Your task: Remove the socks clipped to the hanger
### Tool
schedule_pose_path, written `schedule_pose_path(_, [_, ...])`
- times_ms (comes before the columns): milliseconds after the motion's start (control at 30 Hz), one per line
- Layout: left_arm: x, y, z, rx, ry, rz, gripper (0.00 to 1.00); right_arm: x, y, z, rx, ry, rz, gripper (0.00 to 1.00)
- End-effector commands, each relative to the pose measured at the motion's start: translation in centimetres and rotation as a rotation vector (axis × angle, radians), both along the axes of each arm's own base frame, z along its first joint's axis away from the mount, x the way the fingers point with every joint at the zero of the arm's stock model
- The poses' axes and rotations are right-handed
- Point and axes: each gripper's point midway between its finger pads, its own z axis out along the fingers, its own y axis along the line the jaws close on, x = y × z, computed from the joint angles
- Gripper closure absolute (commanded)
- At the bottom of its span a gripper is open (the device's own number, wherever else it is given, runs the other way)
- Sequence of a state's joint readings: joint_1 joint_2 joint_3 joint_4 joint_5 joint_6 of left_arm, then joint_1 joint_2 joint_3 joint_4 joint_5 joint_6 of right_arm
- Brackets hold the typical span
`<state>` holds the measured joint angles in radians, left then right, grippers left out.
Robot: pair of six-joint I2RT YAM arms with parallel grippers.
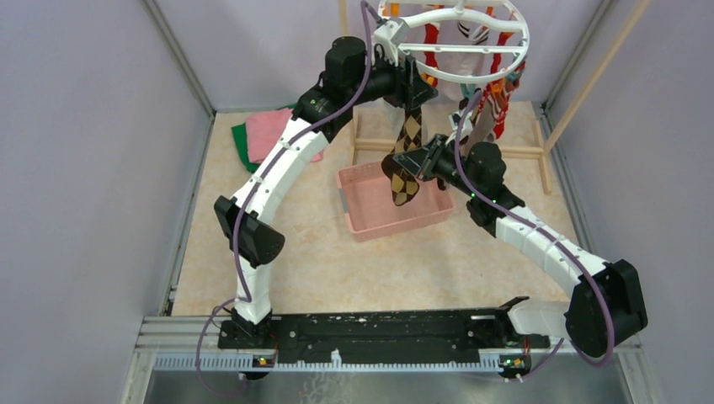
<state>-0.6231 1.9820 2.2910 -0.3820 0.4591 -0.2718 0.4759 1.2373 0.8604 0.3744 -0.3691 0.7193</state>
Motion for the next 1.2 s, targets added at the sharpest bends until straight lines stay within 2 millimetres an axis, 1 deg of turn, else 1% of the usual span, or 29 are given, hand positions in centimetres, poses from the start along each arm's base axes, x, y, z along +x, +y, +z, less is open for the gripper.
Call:
schedule_pose_path(0, [-0.5,0.1,4.4,-0.098,-0.082,-0.005,0.39,-1.0,0.9,3.6,0.053,-0.084,0.047,1.00])
schedule_pose_path(167, [-0.6,0.0,4.9,-0.123,-0.082,-0.009,0.50,-1.2,1.0,3.1,0.052,-0.071,0.052,1.00])
schedule_pose_path(267, [-0.5,-0.1,4.9,-0.129,-0.083,-0.011,0.58,-1.2,1.0,3.0,0.051,-0.067,0.052,1.00])
schedule_pose_path(333, [-0.4,-0.1,4.8,-0.126,-0.081,-0.007,0.65,-1.2,0.9,3.0,0.048,-0.066,0.049,1.00])
schedule_pose_path(400, [-0.3,0.0,4.6,-0.120,-0.079,0.000,0.78,-1.1,0.8,2.7,0.037,-0.059,0.043,1.00])
schedule_pose_path(467, [0.0,0.1,4.4,-0.114,-0.074,0.019,0.94,-1.0,0.5,2.3,0.014,-0.052,0.023,1.00])
schedule_pose_path(500, [0.1,0.3,4.3,-0.113,-0.072,0.030,1.00,-0.8,0.2,2.0,-0.005,-0.047,0.004,1.00])
schedule_pose_path(600, [0.1,0.5,4.5,-0.113,-0.068,0.033,1.00,-0.5,-1.1,0.4,-0.074,-0.037,-0.062,1.00])
schedule_pose_path(733, [-0.3,0.6,4.4,-0.114,-0.057,0.025,1.00,-0.3,-2.1,-3.2,-0.151,0.014,-0.110,1.00])
schedule_pose_path(833, [-0.3,0.7,4.1,-0.112,-0.046,0.022,1.00,0.9,-2.3,-4.7,-0.167,0.023,-0.152,1.00])
schedule_pose_path(933, [-0.4,0.6,3.9,-0.108,-0.044,0.019,1.00,2.7,-1.4,-5.2,-0.193,-0.009,-0.206,1.00])
schedule_pose_path(1000, [-0.4,0.6,3.9,-0.108,-0.042,0.018,1.00,3.7,-0.1,-5.7,-0.220,-0.022,-0.227,1.00])
schedule_pose_path(1100, [-0.5,0.7,4.0,-0.107,-0.043,0.019,1.00,5.1,1.0,-7.7,-0.278,0.006,-0.257,1.00])
schedule_pose_path(1167, [-0.5,0.8,4.1,-0.107,-0.046,0.025,1.00,5.3,1.4,-9.7,-0.317,0.039,-0.265,1.00])
